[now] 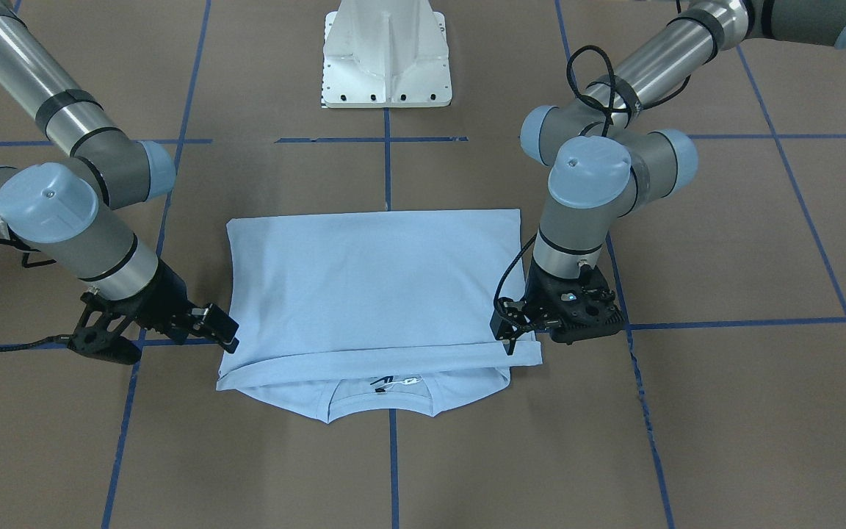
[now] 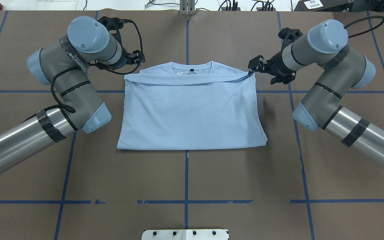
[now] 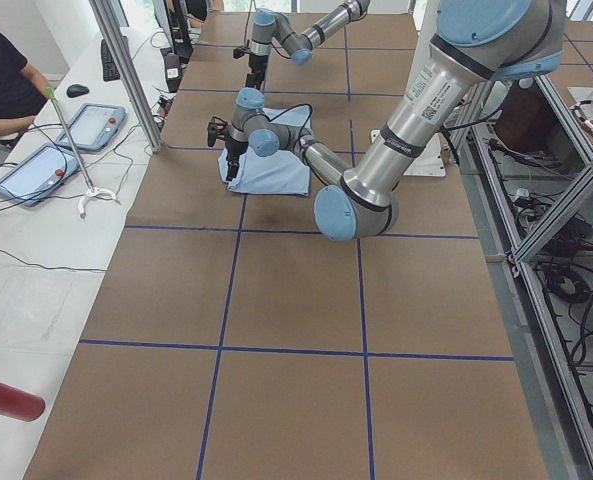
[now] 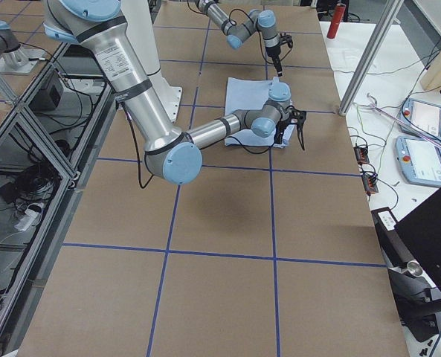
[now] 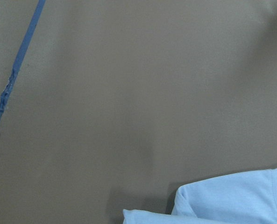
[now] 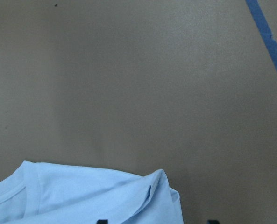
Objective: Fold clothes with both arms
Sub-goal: 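Move the right gripper to the folded shirt's near corner and grasp it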
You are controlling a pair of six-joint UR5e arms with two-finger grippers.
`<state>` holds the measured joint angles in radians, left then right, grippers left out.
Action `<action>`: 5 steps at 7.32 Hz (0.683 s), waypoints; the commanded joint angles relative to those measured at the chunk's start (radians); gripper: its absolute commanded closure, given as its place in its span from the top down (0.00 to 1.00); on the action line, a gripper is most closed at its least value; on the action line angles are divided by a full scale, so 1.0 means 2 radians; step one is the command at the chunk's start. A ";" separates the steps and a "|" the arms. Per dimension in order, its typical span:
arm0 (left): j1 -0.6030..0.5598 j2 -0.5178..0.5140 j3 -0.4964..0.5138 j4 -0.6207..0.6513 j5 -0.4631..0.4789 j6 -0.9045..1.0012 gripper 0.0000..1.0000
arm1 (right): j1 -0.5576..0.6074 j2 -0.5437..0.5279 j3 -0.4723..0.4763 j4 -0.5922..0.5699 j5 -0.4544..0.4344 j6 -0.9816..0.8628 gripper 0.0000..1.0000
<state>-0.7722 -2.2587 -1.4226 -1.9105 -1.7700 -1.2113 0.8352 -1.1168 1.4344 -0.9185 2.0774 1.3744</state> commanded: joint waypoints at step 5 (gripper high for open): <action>0.000 0.003 -0.050 0.034 -0.001 -0.002 1.00 | -0.121 -0.135 0.140 0.004 -0.038 0.015 0.99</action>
<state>-0.7734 -2.2520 -1.5202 -1.8434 -1.7717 -1.2149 0.6335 -1.3756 1.7150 -0.9100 2.0300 1.4037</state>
